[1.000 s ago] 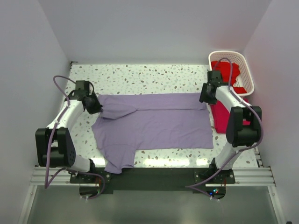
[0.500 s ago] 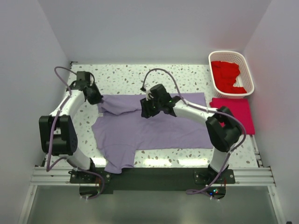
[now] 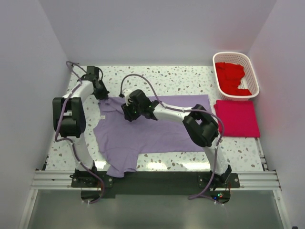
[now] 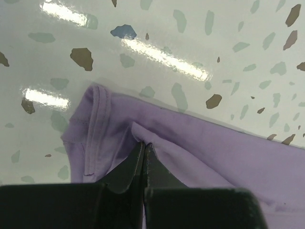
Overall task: Fold and stack the t-shirts
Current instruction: Fold the tshirt
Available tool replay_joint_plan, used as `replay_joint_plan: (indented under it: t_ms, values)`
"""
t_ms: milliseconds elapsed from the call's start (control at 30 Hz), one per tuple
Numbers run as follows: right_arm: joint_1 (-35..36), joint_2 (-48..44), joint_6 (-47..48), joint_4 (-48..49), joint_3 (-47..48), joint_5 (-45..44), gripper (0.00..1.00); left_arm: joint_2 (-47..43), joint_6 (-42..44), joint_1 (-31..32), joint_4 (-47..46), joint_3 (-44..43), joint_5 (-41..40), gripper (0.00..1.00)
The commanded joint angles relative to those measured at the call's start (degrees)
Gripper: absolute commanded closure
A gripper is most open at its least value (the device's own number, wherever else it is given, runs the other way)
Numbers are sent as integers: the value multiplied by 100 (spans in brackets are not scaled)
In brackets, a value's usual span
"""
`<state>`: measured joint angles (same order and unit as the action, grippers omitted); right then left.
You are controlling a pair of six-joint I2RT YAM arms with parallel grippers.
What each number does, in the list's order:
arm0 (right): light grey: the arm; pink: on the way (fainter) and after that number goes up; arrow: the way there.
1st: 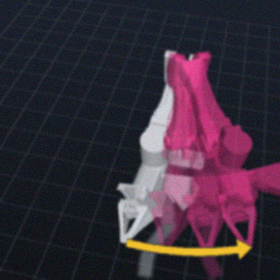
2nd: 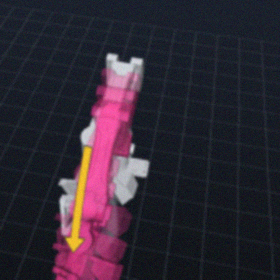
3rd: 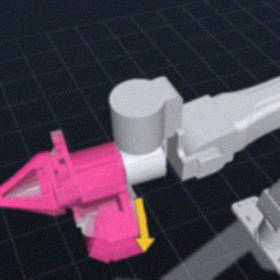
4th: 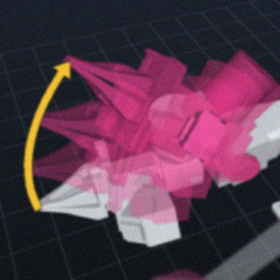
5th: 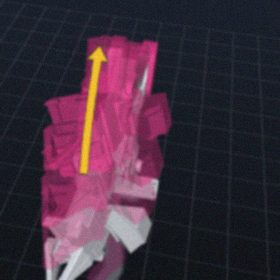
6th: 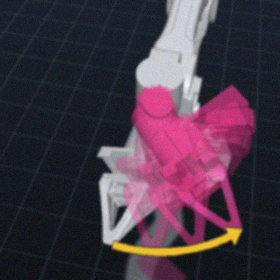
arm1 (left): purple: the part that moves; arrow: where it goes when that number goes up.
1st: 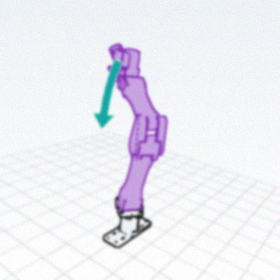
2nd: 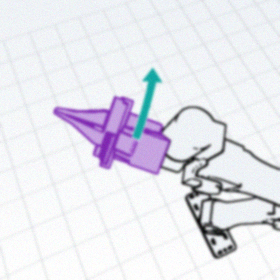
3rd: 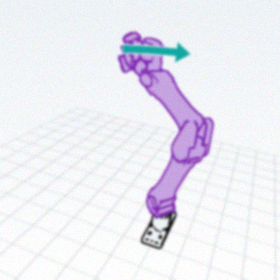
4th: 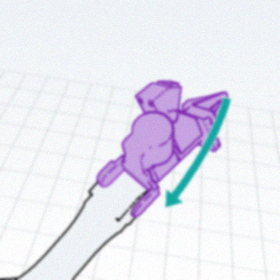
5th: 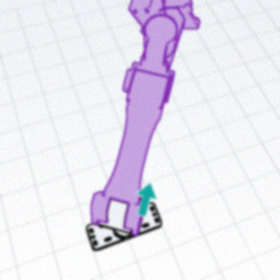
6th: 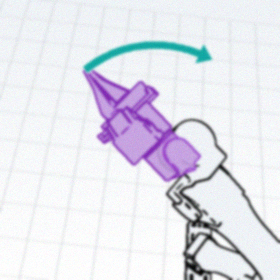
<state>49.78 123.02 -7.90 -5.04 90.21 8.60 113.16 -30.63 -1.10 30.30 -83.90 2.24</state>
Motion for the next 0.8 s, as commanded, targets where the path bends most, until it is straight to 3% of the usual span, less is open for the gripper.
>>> replay_joint_plan:
  t_ms: [0, 300, 767]
  values:
    - [49, 283, 236, 319, 443, -306, 62, 56, 57, 14, -121, -206, -180, 100]
    - [49, 855, 351, 196, 884, -614, 62, 153, 75, 14, -130, -188, -145, 100]
    - [102, 776, 465, 12, 1042, -842, 67, 180, 93, 14, -112, -162, -119, 100]
